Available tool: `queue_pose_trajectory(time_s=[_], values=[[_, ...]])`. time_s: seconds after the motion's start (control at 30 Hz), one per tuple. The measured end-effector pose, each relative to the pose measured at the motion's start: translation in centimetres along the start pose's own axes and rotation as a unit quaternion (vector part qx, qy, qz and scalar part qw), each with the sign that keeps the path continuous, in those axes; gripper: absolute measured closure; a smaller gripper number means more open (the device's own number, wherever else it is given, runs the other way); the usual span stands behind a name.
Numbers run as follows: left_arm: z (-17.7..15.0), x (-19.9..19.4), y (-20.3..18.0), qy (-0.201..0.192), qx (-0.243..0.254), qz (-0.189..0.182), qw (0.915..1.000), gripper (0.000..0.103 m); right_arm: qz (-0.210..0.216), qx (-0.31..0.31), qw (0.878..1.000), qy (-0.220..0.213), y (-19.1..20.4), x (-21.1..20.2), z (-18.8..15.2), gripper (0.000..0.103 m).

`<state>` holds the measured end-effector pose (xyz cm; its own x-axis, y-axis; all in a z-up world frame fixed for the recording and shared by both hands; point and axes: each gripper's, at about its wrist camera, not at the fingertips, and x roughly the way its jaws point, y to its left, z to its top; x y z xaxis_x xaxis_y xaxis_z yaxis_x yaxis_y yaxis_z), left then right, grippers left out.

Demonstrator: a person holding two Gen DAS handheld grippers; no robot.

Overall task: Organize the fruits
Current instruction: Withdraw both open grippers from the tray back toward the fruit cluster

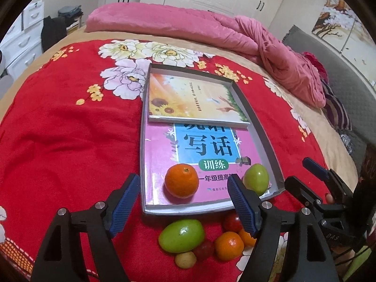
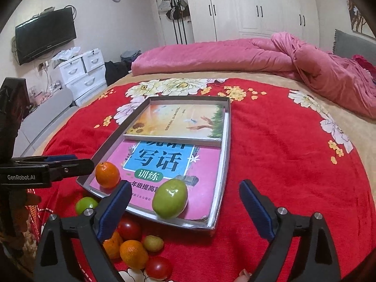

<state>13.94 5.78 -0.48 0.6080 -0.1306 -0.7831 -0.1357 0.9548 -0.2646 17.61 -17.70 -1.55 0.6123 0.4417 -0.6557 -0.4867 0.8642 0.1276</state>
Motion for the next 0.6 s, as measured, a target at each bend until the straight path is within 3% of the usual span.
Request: queue_pose_trajectory(time_s=[0.6], values=[[-0.3,-2.2,1.1,-0.003,-0.006,-0.008,0.9999,0.025,-0.005,-0.015,0.999,-0.029,0.6,-2.5,0.3,0.008]])
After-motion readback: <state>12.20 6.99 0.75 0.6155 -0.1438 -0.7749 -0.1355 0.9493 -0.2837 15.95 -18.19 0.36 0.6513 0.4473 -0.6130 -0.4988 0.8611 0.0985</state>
